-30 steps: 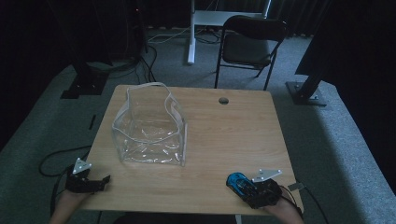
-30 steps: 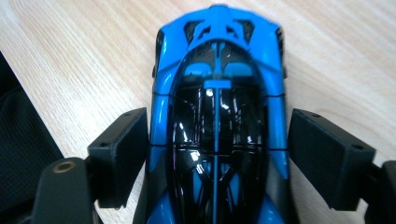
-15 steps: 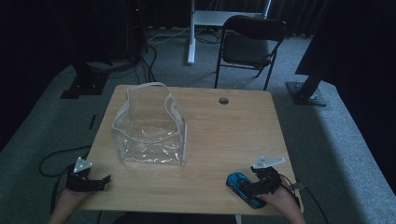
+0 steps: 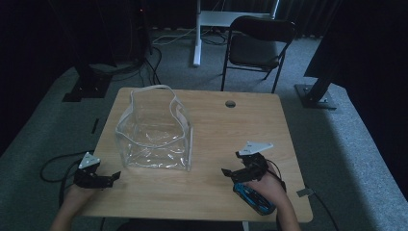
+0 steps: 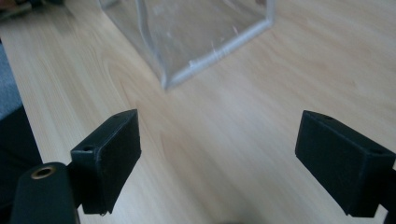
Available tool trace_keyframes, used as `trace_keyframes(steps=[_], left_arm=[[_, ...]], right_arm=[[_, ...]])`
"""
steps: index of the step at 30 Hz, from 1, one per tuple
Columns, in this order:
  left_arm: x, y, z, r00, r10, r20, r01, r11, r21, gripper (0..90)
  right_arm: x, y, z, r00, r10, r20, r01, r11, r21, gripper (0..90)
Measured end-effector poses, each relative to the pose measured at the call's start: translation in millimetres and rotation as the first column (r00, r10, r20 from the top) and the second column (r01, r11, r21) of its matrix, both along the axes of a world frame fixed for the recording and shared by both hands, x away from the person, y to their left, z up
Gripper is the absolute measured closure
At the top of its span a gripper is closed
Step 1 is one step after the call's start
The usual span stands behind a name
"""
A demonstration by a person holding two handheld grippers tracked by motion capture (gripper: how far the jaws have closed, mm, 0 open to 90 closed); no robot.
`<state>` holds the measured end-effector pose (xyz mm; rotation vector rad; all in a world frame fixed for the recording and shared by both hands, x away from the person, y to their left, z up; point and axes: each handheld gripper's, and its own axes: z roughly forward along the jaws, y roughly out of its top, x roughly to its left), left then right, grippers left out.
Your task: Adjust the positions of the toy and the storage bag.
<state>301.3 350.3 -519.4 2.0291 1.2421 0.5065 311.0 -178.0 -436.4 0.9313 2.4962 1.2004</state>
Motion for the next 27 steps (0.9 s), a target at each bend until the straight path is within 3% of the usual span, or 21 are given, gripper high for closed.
trace_keyframes(steps=[8, 10, 13, 18, 23, 24, 27], left_arm=[[15.4, -11.5, 4.1, 0.9994, -0.033, 0.010, 0.033, 0.9993, -0.019, 2.1], [19.1, -14.5, 4.0, 0.9992, -0.040, 0.007, 0.040, 0.9989, -0.022, 2.1], [23.0, -17.2, 4.3, 0.9988, -0.046, 0.014, 0.047, 0.9985, -0.028, 4.1], [27.1, -20.1, 4.9, 0.9981, -0.057, 0.024, 0.058, 0.9971, -0.048, 6.7], [28.9, -23.2, 4.8, 0.9968, -0.070, 0.040, 0.072, 0.9956, -0.060, 24.6], [29.0, -23.6, 4.8, 0.9964, -0.074, 0.043, 0.076, 0.9953, -0.059, 27.3], [30.1, -25.4, 4.3, 0.9959, -0.075, 0.051, 0.079, 0.9933, -0.084, 40.0]], right_arm=[[21.2, 53.3, 19.9, 0.9971, 0.069, 0.030, -0.070, 0.997, 0.035, 17.1], [23.2, 57.9, 20.8, 0.9968, 0.072, 0.034, -0.074, 0.997, 0.038, 17.8], [34.5, 81.6, 22.4, 0.9952, 0.095, 0.022, -0.096, 0.993, 0.061, 20.9], [46.0, 100.3, 19.4, 0.9949, 0.101, 0.002, -0.101, 0.993, 0.057, 24.7], [50.9, 111.2, 14.0, 0.9941, 0.108, -0.009, -0.107, 0.992, 0.069, 35.3], [50.5, 113.3, 13.5, 0.9935, 0.114, -0.005, -0.113, 0.991, 0.068, 43.1], [49.9, 118.6, 13.6, 0.9918, 0.127, -0.009, -0.126, 0.990, 0.061, 52.5]])
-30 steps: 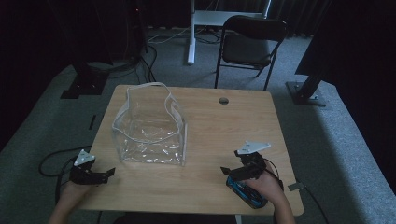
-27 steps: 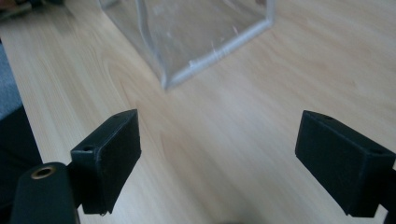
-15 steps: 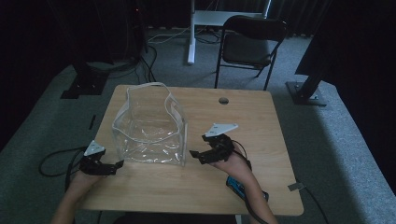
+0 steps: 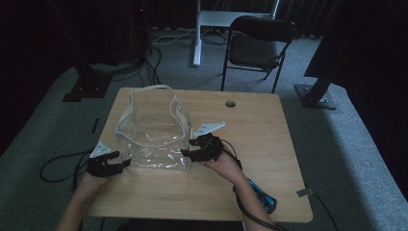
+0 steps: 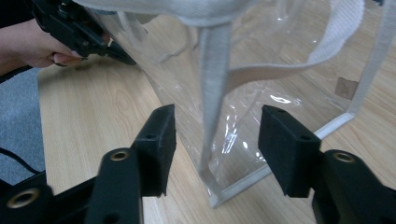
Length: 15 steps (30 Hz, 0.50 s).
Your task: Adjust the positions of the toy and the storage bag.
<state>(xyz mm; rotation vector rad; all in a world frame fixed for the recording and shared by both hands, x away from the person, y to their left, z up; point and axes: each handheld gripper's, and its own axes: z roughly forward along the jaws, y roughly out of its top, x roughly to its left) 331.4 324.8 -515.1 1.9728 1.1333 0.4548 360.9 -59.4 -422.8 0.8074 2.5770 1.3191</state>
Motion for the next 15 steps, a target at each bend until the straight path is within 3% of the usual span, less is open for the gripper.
trace_keyframes(steps=[7, 15], left_arm=[[1.0, -6.7, -0.9, 0.9997, -0.021, 0.015, 0.021, 0.9992, -0.033, 69.9], [-0.5, -12.8, -0.9, 0.9990, -0.041, 0.015, 0.042, 0.9987, -0.030, 81.7]], right_arm=[[-1.7, 9.2, -1.8, 0.9993, 0.030, 0.021, -0.028, 0.998, -0.053, 80.9], [-2.7, 2.2, -2.1, 0.9997, 0.020, 0.013, -0.019, 0.999, -0.048, 84.7]])
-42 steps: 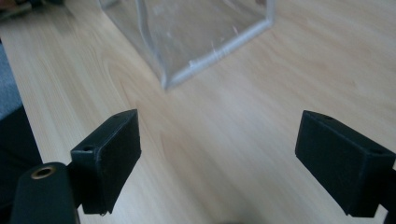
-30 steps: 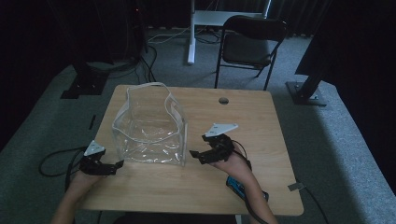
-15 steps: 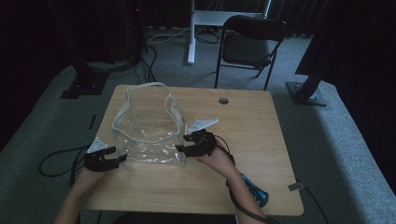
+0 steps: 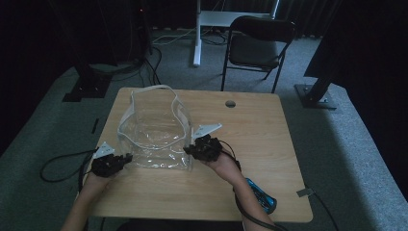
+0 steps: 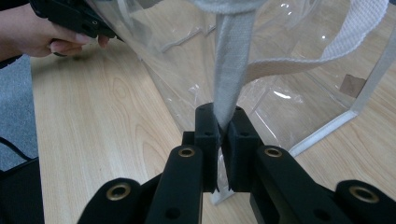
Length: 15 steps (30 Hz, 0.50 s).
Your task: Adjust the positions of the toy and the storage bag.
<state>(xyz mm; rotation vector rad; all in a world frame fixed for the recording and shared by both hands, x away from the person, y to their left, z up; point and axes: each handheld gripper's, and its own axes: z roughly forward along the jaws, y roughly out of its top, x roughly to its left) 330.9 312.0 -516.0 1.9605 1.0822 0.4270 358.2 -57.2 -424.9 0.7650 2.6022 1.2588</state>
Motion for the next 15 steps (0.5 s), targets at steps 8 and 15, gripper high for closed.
trace_keyframes(steps=[8, 15], left_arm=[[0.6, -13.4, 0.1, 0.9992, -0.041, -0.002, 0.041, 0.9992, 0.005, 84.2], [3.4, -29.9, 0.0, 0.9971, -0.075, -0.003, 0.075, 0.9971, 0.006, 85.2]], right_arm=[[-3.1, -14.1, -0.2, 0.9998, -0.017, 0.007, 0.017, 1.000, -0.002, 84.9], [-6.5, -31.5, 0.5, 0.9993, -0.037, 0.007, 0.037, 0.999, -0.010, 84.9]])
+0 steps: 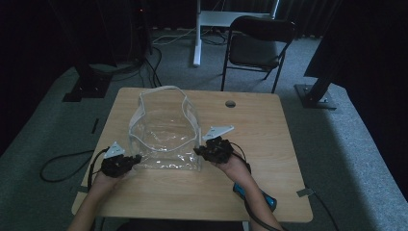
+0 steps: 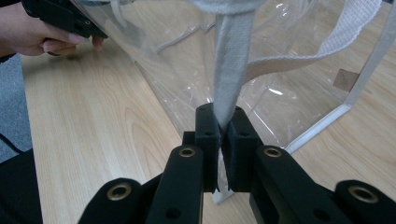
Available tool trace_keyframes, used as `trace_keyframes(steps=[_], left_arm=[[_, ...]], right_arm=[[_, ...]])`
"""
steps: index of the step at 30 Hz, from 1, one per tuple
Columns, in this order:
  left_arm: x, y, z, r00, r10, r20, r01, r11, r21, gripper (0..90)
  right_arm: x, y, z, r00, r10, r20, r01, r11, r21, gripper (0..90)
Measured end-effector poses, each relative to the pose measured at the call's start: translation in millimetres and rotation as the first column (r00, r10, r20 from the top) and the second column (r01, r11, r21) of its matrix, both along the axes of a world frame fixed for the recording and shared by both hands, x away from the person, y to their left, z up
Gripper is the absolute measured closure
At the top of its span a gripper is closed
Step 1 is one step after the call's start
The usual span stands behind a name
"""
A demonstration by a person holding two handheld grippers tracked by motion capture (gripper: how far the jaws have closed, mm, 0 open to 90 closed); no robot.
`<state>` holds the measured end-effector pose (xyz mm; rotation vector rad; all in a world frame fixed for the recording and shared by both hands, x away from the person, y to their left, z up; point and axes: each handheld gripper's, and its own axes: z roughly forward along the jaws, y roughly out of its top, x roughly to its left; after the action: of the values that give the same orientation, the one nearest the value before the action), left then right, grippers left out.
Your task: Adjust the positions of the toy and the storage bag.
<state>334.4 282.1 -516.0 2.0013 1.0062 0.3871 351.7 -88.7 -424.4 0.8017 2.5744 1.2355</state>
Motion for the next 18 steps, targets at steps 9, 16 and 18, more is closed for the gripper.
trace_keyframes(steps=[9, 16, 18], left_arm=[[3.9, -27.5, -0.4, 0.9983, -0.058, -0.003, 0.058, 0.9983, -0.009, 85.4], [8.6, -50.5, 0.3, 0.9950, -0.100, -0.008, 0.100, 0.9950, -0.006, 86.1], [9.7, -56.7, 0.8, 0.9936, -0.112, -0.009, 0.112, 0.9937, 0.003, 86.2]], right_arm=[[-6.3, -29.7, 0.4, 0.9993, -0.037, -0.005, 0.037, 0.999, -0.002, 84.9], [-10.4, -54.0, 0.1, 0.9976, -0.068, -0.013, 0.068, 0.998, 0.002, 84.9], [-12.0, -60.3, 0.4, 0.9965, -0.082, -0.016, 0.082, 0.997, -0.001, 84.8]])
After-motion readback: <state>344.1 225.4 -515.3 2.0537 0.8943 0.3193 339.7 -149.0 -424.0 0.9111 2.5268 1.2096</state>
